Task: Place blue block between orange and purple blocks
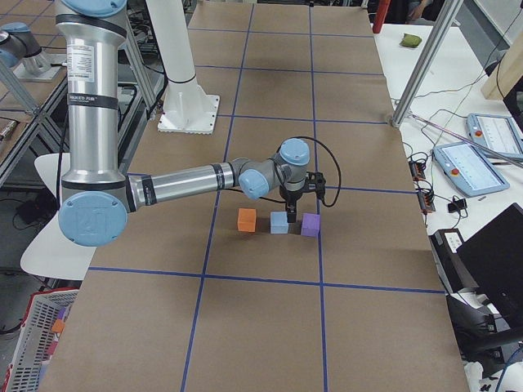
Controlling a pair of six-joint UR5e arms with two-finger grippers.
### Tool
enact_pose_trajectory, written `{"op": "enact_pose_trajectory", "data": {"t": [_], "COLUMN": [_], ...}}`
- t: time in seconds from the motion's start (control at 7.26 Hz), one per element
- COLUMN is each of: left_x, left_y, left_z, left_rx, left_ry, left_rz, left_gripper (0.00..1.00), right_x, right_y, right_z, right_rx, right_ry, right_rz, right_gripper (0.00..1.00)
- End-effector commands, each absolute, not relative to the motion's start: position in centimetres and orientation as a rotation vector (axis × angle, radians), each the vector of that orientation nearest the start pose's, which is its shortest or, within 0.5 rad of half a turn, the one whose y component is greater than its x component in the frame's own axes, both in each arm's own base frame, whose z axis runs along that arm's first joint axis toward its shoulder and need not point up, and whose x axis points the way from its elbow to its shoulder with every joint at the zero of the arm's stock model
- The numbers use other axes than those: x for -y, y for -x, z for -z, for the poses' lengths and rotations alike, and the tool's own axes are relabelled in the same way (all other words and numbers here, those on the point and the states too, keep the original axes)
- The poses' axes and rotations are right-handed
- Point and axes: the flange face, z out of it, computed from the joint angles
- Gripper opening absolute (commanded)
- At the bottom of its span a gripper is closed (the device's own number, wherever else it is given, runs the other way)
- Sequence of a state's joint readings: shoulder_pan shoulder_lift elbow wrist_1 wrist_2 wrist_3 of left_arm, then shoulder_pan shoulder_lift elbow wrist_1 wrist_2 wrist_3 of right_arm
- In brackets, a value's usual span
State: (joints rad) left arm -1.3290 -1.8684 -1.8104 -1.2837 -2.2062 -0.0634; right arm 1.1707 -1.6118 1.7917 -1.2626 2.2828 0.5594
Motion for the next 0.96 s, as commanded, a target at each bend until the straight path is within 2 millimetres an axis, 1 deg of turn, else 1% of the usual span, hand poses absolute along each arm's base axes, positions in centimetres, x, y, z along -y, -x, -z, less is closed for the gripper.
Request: {"op": "enact_pose_trajectory", "data": {"t": [0.0,0.14,0.28,0.41,0.55,0.69,0.83], "left_x": [57.4,56.9,56.6,56.3,56.2,55.3,54.0], "left_y": [-6.2,-5.5,-3.6,-1.1,2.8,5.1,6.2], "left_z": [-42.8,-43.8,-45.2,-47.0,-49.4,-52.6,-55.8], "left_rx": [-0.664,-0.661,-0.656,-0.645,-0.635,-0.634,-0.693], "left_ry": [-0.134,-0.138,-0.151,-0.165,-0.17,-0.148,-0.143], "left_rz": [-0.247,-0.239,-0.232,-0.261,-0.275,-0.291,-0.291], "left_gripper": [1.0,1.0,1.0,1.0,1.0,1.0,1.0], "right_x": [48.8,48.8,48.3,47.4,45.5,42.6,43.0], "right_y": [3.1,-0.4,-3.9,-6.5,-8.0,-8.4,-8.4], "right_z": [-52.0,-52.8,-54.3,-56.3,-58.7,-61.5,-61.1], "right_rx": [0.917,0.885,0.855,0.839,0.837,0.841,0.84], "right_ry": [-0.169,-0.182,-0.175,-0.181,-0.162,-0.117,-0.125], "right_rz": [-0.007,0.032,0.084,0.163,0.181,0.149,0.154], "right_gripper": [0.99,0.99,0.99,0.99,0.99,0.99,0.99]}}
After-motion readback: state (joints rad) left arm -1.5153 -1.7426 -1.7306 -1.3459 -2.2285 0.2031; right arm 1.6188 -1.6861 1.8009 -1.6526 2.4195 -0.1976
